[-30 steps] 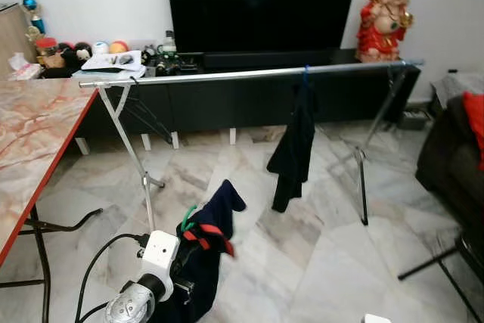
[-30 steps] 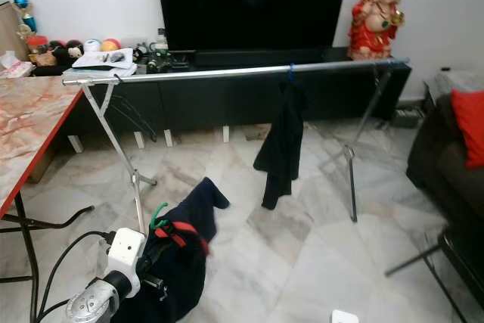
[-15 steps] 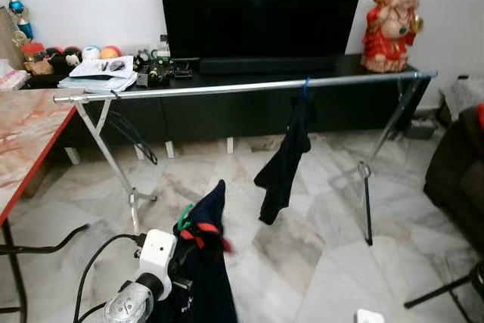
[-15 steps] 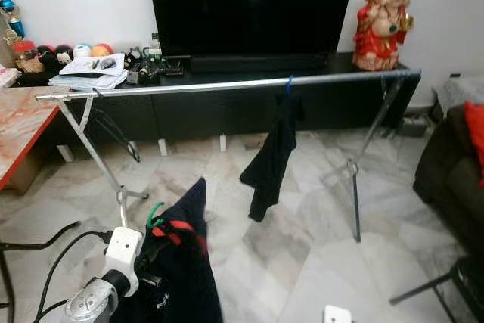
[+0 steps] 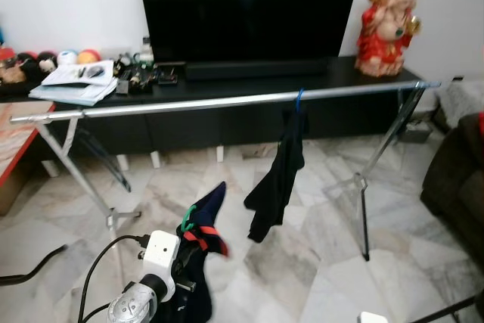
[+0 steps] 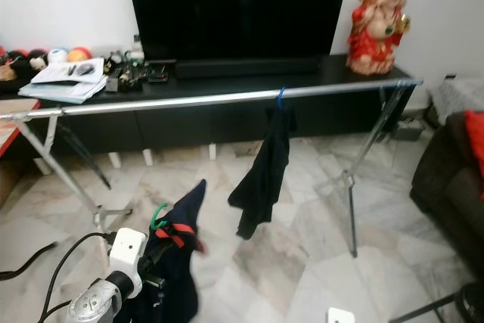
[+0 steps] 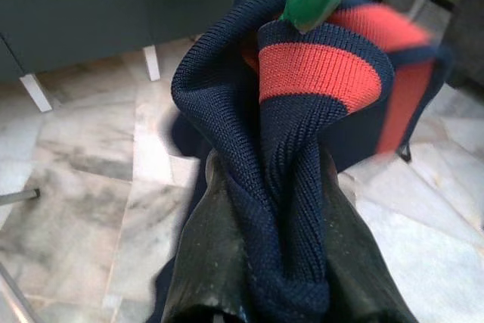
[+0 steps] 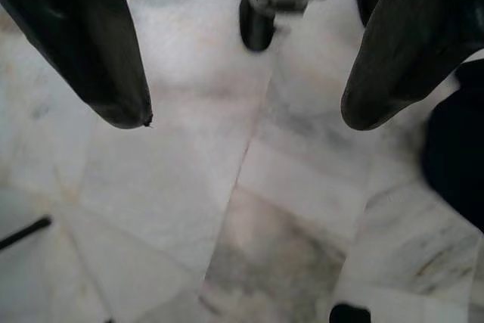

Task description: Hang hanger

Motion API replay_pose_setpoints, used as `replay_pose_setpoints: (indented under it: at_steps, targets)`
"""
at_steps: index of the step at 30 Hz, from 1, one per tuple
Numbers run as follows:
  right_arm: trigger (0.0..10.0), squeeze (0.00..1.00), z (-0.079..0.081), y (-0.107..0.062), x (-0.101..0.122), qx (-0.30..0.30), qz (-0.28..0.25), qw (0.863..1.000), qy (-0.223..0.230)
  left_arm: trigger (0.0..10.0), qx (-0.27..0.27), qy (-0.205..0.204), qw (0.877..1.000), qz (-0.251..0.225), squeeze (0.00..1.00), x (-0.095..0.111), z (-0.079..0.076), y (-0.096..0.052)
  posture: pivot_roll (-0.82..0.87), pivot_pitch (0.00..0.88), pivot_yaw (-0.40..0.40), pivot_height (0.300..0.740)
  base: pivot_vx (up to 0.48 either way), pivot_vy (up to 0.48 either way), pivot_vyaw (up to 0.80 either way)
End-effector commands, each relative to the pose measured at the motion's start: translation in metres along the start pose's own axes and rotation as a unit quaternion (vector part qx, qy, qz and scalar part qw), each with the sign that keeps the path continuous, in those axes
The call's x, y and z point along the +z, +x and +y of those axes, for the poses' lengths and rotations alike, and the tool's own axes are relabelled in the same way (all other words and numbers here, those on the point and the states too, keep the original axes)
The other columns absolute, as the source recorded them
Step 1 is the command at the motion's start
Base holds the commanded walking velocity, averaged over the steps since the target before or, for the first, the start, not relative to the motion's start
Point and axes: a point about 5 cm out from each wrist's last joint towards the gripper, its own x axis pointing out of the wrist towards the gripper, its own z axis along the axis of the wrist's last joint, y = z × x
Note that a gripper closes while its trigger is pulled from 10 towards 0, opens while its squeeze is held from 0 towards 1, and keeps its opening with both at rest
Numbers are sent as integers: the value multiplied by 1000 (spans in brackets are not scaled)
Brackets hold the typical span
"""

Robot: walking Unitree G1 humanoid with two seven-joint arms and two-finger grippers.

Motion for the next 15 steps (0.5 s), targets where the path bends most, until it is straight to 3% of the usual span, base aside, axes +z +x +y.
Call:
replay_pose_setpoints:
  at_steps: [1,15]
  targets:
    - [10000,0,12,1,1,16,0,1000,3,10000,14,10,1000,-9,0,5,10,-2,78,13,-17,740,371,0,0]
    - [10000,0,25,2,-1,27,3,1000,1,10000,10,12,1000,-10,0,6,9,-1,81,2,-17,740,376,0,0]
